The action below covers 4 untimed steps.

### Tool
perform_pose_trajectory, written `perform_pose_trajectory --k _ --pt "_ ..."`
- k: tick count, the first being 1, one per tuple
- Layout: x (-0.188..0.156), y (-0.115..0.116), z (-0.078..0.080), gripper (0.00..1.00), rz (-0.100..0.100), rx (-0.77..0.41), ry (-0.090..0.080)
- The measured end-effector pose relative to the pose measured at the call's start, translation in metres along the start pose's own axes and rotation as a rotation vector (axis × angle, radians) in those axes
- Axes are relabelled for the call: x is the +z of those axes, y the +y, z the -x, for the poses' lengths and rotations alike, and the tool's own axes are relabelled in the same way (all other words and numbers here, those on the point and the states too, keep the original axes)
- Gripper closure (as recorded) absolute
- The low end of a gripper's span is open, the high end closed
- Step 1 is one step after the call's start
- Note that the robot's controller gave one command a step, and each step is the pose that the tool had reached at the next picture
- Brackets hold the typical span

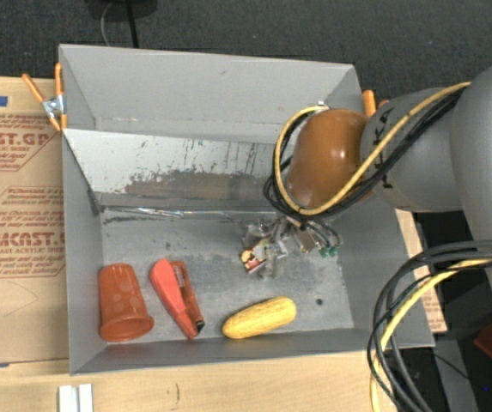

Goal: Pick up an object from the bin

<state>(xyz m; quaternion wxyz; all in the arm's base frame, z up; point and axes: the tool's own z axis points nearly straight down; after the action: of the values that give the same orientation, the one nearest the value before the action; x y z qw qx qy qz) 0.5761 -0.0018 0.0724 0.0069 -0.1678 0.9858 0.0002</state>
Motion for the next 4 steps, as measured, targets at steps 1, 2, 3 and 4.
perform_pose_trajectory --k 1,2,3,4 --pt "-0.004 0.001 -0.001 1.00 0.002 0.000 0.004" --pt "-0.018 0.001 -0.002 1.00 0.002 0.000 0.006" --pt "-0.030 0.001 0.000 1.00 0.001 0.000 0.002" --pt "-0.039 0.001 0.000 1.00 0.001 0.000 0.001"
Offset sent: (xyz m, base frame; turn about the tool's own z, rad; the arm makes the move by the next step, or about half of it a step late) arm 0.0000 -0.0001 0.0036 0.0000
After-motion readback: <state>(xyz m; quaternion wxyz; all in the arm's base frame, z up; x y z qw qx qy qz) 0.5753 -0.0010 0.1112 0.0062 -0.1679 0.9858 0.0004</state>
